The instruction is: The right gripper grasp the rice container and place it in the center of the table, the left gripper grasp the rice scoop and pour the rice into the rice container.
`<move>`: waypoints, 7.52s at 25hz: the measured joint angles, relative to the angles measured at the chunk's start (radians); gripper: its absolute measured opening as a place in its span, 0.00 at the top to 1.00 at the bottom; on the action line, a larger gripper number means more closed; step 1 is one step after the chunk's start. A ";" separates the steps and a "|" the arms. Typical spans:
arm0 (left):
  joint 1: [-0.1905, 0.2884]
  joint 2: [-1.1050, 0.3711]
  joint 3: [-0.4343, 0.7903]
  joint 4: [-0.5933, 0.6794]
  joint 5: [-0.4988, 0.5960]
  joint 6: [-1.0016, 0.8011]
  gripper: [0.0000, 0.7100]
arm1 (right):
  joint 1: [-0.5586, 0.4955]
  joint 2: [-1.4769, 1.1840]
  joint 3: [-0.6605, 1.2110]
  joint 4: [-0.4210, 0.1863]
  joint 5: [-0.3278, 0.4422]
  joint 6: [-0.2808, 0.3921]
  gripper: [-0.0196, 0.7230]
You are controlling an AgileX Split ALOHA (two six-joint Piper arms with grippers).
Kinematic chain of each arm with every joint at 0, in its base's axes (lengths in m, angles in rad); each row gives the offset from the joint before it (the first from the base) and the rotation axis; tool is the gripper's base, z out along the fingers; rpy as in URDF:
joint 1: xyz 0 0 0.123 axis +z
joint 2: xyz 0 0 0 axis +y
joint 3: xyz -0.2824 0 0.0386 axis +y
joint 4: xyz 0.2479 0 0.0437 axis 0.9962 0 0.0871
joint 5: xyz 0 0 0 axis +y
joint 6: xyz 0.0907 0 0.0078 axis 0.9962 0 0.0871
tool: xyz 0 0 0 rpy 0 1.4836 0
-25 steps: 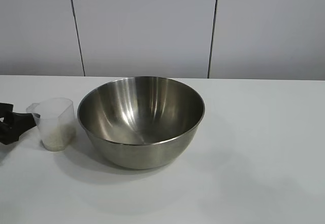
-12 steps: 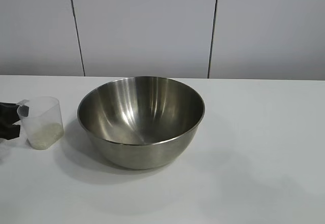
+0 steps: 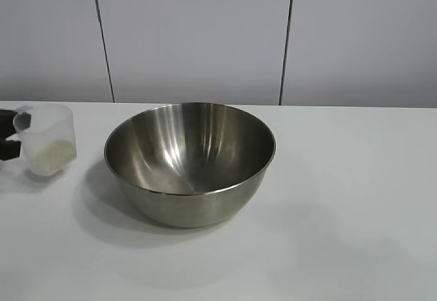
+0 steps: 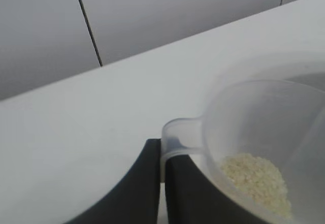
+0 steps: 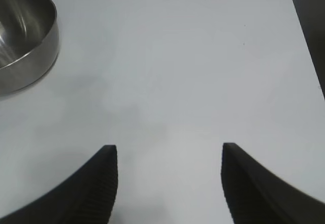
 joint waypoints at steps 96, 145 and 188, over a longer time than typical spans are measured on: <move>-0.024 -0.108 0.131 -0.234 -0.008 -0.241 0.98 | 0.000 0.000 0.000 0.000 0.000 0.004 0.42; 0.243 0.052 0.061 -0.300 -0.014 -0.227 0.43 | 0.000 0.000 0.000 0.000 0.000 0.007 0.42; -0.301 -1.806 0.024 -0.657 2.264 -0.049 0.43 | 0.000 0.000 0.000 0.000 0.000 0.011 0.42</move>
